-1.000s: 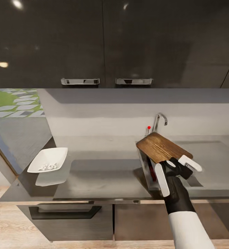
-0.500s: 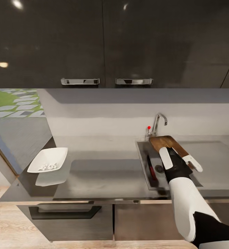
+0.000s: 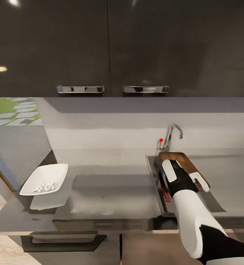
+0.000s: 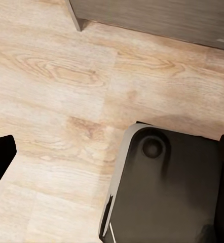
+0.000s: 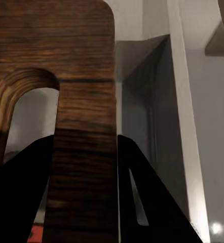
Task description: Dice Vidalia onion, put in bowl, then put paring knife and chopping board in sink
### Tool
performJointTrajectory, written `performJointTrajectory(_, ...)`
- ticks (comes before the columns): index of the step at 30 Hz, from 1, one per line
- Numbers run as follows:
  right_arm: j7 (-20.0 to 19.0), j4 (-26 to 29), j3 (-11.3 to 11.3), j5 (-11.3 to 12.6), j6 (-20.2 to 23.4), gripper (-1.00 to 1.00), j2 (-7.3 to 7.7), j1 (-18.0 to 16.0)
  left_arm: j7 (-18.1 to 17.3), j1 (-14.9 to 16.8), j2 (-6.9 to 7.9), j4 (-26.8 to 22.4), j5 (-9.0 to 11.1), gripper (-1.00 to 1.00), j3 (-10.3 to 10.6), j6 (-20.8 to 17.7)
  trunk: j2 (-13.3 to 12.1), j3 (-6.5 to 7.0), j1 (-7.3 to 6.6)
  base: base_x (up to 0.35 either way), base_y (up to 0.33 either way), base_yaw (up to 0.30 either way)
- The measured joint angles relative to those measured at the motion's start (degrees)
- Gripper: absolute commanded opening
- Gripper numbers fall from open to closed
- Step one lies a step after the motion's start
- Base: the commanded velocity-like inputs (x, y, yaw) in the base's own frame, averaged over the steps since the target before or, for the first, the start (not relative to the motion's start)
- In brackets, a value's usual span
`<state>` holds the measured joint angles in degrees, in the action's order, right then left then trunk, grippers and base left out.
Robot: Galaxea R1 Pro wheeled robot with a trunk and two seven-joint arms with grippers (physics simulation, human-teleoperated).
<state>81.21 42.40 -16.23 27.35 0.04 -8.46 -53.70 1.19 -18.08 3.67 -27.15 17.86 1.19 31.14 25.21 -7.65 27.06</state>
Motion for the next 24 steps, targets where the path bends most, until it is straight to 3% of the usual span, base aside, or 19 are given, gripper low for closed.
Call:
performJointTrajectory(10, -0.53, -6.47, 0.01, 0.11, -3.27, -1.00, -0.05, 0.01, 0.00, 0.00, 0.00, 0.00, 0.00, 1.00, 0.00, 0.00, 0.00, -0.64, 0.01, 0.007, 0.000, 0.000)
performJointTrajectory(24, -0.72, -7.49, 0.03, 0.10, -3.48, -1.00, -0.03, 0.07, 0.00, -0.01, 0.00, -0.02, 0.00, 1.00, 0.00, 0.00, 0.00, -1.89, 0.00, 0.133, 0.000, 0.033)
